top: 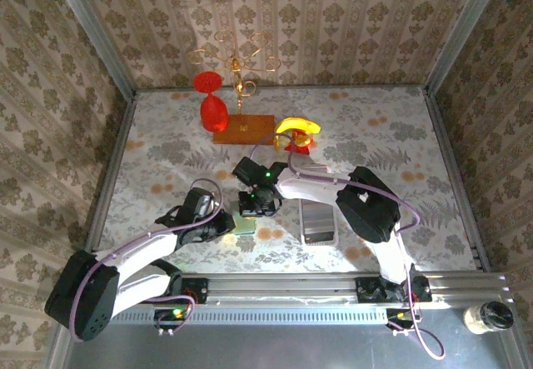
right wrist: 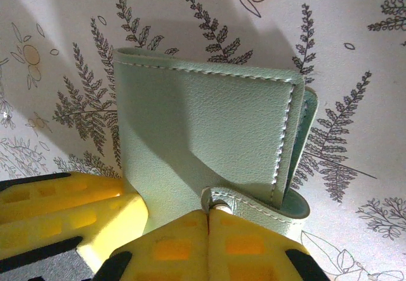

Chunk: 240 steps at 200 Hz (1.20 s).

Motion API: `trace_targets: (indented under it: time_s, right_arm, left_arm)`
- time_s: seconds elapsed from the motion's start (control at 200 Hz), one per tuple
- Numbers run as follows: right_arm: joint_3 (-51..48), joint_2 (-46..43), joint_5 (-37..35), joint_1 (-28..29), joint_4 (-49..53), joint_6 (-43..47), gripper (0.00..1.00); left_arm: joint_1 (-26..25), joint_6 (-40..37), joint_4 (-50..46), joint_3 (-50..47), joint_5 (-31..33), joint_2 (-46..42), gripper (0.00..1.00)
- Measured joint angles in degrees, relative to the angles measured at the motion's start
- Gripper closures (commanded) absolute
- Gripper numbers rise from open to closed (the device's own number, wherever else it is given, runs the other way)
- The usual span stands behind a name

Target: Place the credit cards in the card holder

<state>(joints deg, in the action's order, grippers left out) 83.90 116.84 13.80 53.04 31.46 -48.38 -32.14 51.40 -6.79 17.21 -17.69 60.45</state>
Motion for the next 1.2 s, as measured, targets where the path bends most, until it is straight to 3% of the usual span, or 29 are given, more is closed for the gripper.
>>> trace_targets:
  time_s: [0.405,0.945,1.2]
  right_arm:
    - [1.01,0.92,0.37,-0.09,0.48,-1.09,1.0]
    - [8.7,5.55,-0.02,-0.26,8.94,-1.14,1.0]
    - [4.37,3.67,1.29,-0.74,3.39,-6.14,1.0]
  left_arm:
    - [0.0,0.0,0.0,0.0,0.02,0.0,0.84]
    - [0.0,0.0,0.44,-0.31,0.09,-0.02,0.84]
    - [0.04,0.04,1.97,-1.46,0.07,-0.72,0.84]
